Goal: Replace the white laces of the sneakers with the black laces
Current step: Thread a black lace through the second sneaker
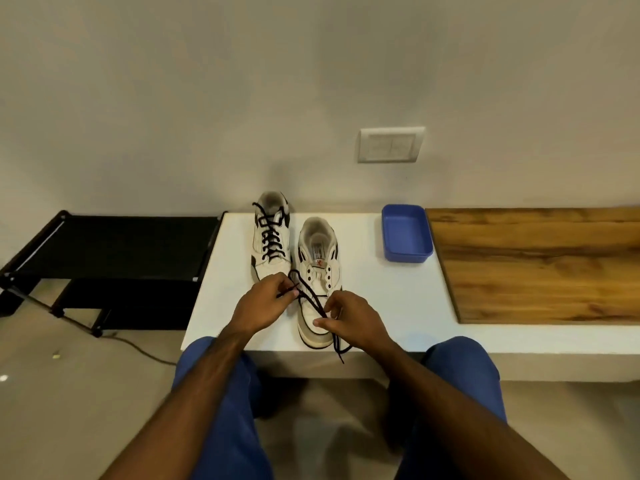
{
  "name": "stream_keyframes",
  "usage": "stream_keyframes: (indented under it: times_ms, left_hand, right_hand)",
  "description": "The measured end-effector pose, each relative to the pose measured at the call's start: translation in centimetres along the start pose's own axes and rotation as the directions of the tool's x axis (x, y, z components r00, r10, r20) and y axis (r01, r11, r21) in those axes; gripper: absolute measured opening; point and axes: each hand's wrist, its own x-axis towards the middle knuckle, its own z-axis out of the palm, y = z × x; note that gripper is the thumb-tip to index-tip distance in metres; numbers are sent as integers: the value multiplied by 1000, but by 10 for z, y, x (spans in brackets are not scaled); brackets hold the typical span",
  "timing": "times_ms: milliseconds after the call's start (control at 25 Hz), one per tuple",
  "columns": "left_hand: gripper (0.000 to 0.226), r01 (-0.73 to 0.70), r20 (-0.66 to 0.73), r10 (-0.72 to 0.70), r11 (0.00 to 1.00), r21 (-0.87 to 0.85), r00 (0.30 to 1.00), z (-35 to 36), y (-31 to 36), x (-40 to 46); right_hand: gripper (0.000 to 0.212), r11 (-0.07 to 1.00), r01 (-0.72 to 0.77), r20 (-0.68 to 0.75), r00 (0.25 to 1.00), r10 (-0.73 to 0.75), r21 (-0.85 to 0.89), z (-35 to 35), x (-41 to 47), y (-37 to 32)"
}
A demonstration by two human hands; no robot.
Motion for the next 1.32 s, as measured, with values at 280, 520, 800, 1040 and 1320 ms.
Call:
stream_keyframes:
  times_ms: [280,520,800,1040,1320]
  left_hand:
    - [23,-42,-5,42,999,9,999,32,-22,8]
    - [25,20,30,-17,991,-130,999,38,-18,16]
    - [29,32,-72,-53,963,-268,996,39,-15,17]
    - [26,58,-86,-77,977,-207,993,25,-11,12]
    - [22,-185,-388,2,881,-435,922,-40,14,-3]
  right_hand:
    - [13,926,52,-16,999,-50,373,-3,6,7]
    - [20,400,238,-410,806,427,885,-74,10,27]
    - [21,829,152,-421,900,108,538,-16,23,6]
    - [28,961,253,-222,936,-273,-117,40,50,-7]
    - [33,959,239,-206,941,-268,-155,39,53,-5]
